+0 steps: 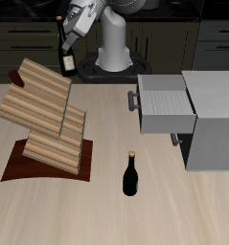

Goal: Place the wine bottle from the drawer onto the top layer of the wine rack

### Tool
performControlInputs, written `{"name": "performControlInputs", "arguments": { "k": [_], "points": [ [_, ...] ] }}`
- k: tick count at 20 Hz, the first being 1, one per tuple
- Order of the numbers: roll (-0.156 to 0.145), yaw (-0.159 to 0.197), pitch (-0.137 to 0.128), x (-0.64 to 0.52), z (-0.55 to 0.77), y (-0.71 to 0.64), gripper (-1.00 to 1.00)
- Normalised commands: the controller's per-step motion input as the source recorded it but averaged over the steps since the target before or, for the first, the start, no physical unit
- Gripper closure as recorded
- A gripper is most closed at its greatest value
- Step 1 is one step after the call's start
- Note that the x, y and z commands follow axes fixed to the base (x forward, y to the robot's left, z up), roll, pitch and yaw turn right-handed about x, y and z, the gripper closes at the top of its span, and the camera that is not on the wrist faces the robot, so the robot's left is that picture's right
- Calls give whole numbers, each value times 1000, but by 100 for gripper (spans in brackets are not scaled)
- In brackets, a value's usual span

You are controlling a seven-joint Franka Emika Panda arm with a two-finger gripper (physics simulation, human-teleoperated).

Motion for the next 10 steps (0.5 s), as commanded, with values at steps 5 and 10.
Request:
{"name": "performControlInputs", "arguments": {
  "k": [5,10],
  "points": [
    [-33,-33,43,105,-218,-90,100],
    [-20,-37,32,65,-212,-74,100]
  ]
}}
